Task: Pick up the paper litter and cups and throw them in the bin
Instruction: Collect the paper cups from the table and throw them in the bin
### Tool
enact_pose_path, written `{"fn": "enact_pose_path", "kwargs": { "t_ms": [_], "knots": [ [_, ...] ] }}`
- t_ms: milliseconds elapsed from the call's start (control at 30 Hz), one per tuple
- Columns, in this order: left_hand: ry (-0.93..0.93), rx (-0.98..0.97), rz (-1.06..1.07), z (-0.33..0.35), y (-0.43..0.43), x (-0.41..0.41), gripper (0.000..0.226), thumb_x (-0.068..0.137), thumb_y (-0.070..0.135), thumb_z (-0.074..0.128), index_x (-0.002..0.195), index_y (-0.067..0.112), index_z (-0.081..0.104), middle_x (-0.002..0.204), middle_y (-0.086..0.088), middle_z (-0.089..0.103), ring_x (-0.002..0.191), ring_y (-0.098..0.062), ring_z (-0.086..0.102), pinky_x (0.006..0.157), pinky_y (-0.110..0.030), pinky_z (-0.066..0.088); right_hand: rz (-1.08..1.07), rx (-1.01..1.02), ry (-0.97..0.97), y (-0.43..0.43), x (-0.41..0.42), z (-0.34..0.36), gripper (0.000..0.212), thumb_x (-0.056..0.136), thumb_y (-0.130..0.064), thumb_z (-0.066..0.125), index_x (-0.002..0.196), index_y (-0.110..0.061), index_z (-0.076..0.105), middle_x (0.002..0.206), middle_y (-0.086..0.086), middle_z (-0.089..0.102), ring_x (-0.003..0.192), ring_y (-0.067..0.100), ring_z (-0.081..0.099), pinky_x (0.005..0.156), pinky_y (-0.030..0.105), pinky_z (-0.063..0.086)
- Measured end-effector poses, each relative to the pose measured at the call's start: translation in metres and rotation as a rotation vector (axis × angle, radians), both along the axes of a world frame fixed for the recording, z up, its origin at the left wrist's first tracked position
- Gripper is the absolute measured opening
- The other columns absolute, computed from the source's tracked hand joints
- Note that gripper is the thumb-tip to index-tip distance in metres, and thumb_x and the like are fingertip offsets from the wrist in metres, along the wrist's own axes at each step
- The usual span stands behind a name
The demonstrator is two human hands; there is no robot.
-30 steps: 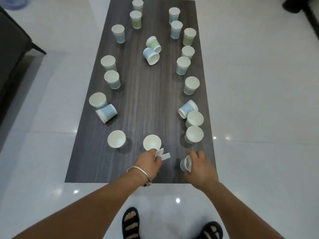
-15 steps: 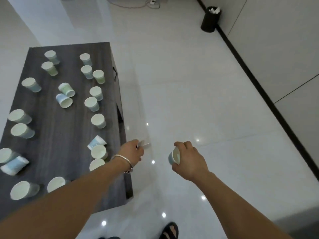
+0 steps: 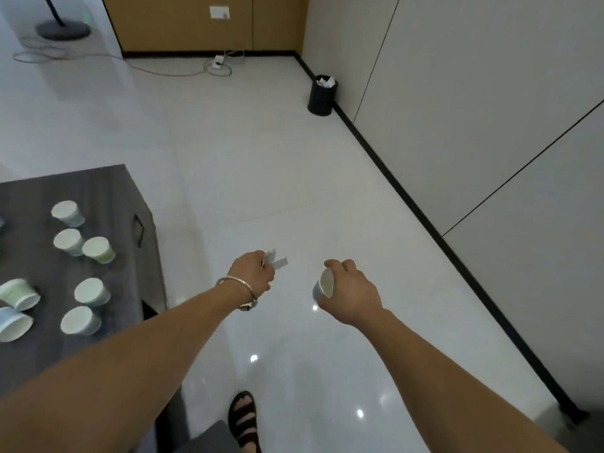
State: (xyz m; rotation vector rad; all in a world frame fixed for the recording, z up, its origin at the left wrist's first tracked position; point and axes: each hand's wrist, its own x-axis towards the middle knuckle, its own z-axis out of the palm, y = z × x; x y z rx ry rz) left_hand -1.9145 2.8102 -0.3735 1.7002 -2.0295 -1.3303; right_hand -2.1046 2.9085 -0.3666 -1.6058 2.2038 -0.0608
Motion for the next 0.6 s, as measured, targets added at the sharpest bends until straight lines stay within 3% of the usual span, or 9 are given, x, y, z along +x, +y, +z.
{"fn": "enact_pose_path", "kwargs": {
  "t_ms": [100, 467, 600],
  "knots": [
    [-0.025, -0.046, -0.063, 0.021, -0.056, -0.024, 0.031, 0.099, 0.030, 0.039, 0.090, 0.007, 0.056, 0.090, -0.011, 0.069, 0.071, -0.024, 0.069, 0.061, -0.030, 0.050, -0.025, -0.005, 0.015, -0.046, -0.022, 0.016, 0.072, 0.082, -0.045, 0.062, 0.144, -0.027, 0.030, 0.134, 0.002, 0.040, 0.114, 0.025, 0.050, 0.086, 0.037, 0.049],
    [-0.090, -0.171, -0.121, 0.047, -0.257, -0.147, 0.030, 0.099, 0.026, 0.038, 0.098, 0.002, 0.057, 0.097, -0.013, 0.067, 0.084, -0.028, 0.067, 0.078, -0.041, 0.053, -0.050, -0.087, 0.029, -0.244, -0.141, 0.031, 0.072, 0.083, -0.044, 0.061, 0.145, -0.028, 0.029, 0.135, 0.002, 0.039, 0.114, 0.025, 0.049, 0.087, 0.035, 0.048],
    [-0.125, -0.180, -0.111, 0.065, -0.327, -0.196, 0.030, 0.098, 0.026, 0.038, 0.098, 0.002, 0.056, 0.096, -0.013, 0.067, 0.083, -0.027, 0.067, 0.075, -0.040, 0.054, -0.026, -0.061, 0.030, -0.318, -0.190, 0.042, 0.071, 0.083, -0.044, 0.061, 0.145, -0.026, 0.030, 0.134, 0.004, 0.040, 0.114, 0.027, 0.050, 0.087, 0.036, 0.047]
  ]
}}
